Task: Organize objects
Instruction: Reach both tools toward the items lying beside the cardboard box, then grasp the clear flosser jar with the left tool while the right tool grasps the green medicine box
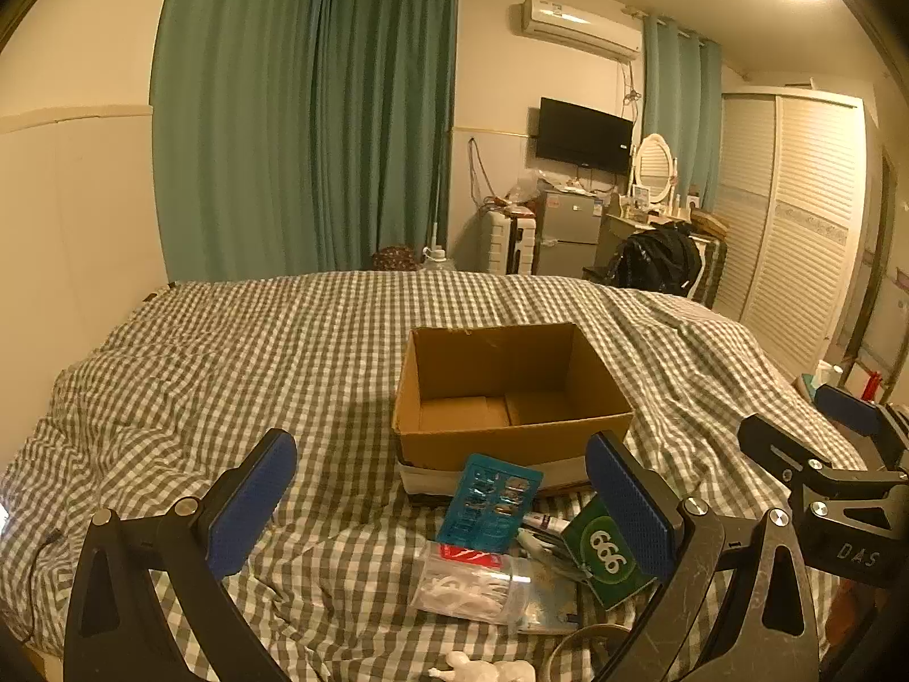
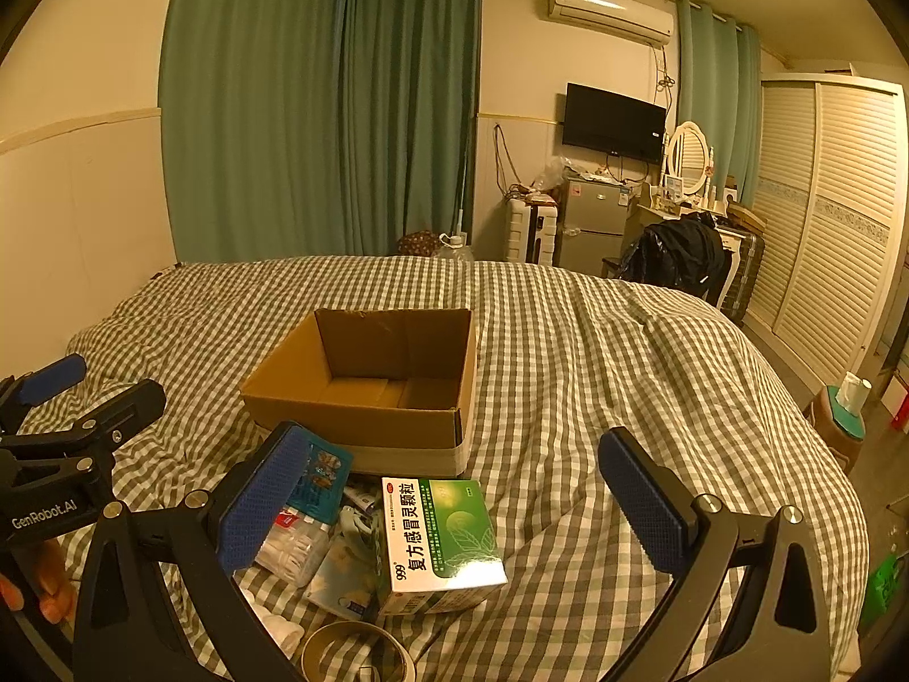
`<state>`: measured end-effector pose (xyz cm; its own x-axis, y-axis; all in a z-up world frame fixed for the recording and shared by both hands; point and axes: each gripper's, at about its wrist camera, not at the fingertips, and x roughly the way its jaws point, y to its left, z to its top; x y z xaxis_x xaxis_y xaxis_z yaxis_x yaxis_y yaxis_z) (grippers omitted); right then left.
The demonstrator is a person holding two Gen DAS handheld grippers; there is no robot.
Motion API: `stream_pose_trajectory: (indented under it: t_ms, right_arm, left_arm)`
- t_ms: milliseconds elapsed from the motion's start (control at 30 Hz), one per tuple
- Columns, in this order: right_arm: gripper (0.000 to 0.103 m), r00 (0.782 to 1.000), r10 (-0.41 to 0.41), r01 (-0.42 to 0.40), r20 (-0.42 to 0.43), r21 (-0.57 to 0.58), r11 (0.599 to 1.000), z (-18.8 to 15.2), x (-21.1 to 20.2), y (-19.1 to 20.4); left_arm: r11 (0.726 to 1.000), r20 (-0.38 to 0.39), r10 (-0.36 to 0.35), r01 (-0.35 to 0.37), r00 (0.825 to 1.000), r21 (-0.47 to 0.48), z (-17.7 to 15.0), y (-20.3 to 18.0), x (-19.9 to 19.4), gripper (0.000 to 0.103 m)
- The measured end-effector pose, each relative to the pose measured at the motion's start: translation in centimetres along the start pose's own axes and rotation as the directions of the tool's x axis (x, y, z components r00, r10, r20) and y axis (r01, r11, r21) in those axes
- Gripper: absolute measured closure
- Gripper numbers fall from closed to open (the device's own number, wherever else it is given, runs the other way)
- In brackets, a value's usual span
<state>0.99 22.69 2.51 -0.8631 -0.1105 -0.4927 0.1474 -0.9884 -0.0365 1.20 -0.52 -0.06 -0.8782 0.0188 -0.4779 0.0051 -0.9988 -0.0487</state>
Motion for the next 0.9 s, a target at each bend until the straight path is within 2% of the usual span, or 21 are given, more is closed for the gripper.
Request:
stream_pose_trajectory:
  t_ms: [467, 700, 900]
  right_arm:
    - [0.0, 1.0, 0.013, -0.014, -0.026, -0.012, 1.0, -0.5, 0.6, 0.2]
    - [0.0, 0.99, 0.024, -0.028, -0.142, -0.028, 0.999, -2.4, 3.9, 0.3]
    - [0.0, 0.964, 0.026, -0.033, -0.266, -0.019, 0.999, -4.9, 7.7, -0.2]
  left_arm:
    - [1.0, -0.026, 0.028, -0.028, 0.999, 0.013, -0.8, 0.1, 1.0, 0.0]
    - [0.998, -0.09, 0.054, -0.052, 0.994, 0.024, -2.6, 0.3, 3.4, 0.0]
    - [0.998, -0.177, 0.069, -0.066, 0.982, 0.026, -4.9, 0.9, 6.6, 0.0]
